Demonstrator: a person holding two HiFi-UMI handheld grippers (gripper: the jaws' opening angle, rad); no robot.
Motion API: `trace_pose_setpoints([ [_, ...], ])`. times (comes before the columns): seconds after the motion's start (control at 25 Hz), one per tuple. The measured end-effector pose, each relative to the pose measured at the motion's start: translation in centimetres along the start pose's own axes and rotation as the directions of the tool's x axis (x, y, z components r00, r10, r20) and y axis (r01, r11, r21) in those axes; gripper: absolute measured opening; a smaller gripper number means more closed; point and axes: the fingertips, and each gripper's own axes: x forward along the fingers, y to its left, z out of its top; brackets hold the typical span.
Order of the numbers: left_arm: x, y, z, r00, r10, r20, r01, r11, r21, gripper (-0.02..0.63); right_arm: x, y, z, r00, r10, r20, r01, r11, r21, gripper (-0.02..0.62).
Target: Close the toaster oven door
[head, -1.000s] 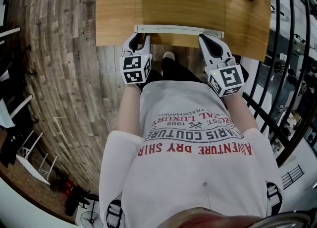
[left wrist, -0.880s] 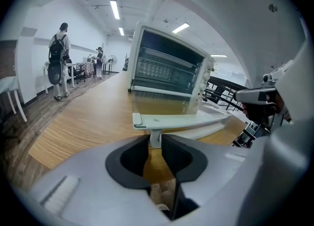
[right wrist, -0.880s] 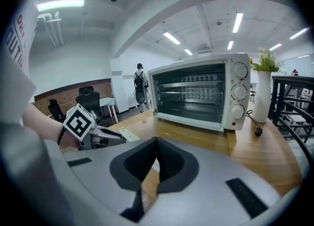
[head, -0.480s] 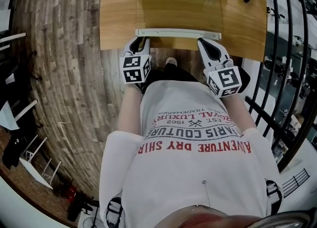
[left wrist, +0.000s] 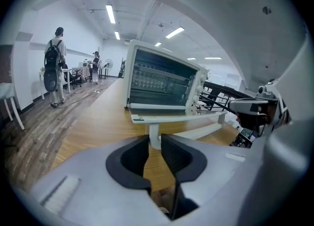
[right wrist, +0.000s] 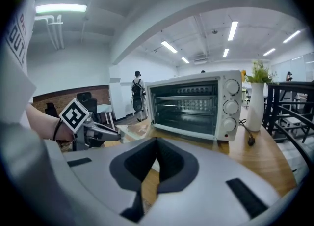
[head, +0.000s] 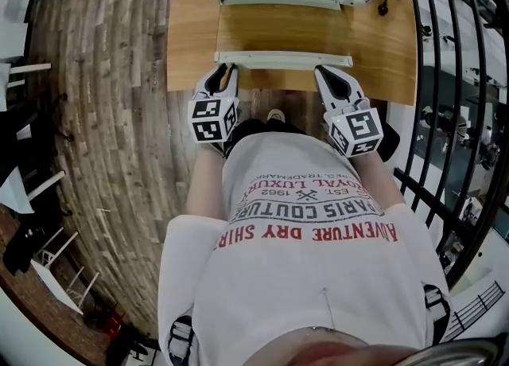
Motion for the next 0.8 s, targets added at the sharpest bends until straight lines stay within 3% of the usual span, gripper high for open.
trace_pose_setpoints([
  [0.52, -1.6, -0.6, 6.0, 0.995, -0.017, 0.093, 0.013, 0.999, 0.045, 0.095, -0.5, -0.5, 3.3, 0.997, -0.015, 0.079, 0.017, 0.999, -0.028, -0.012],
  [0.8, -2.3, -0.6, 10.0, 0.981, -0.003, 0.193, -0.01, 0.998, 0.067, 0.095, -1.1, -0.5, 5.3, 0.992, -0.001, 0.125, 0.008, 0.999, -0.052, -0.012],
])
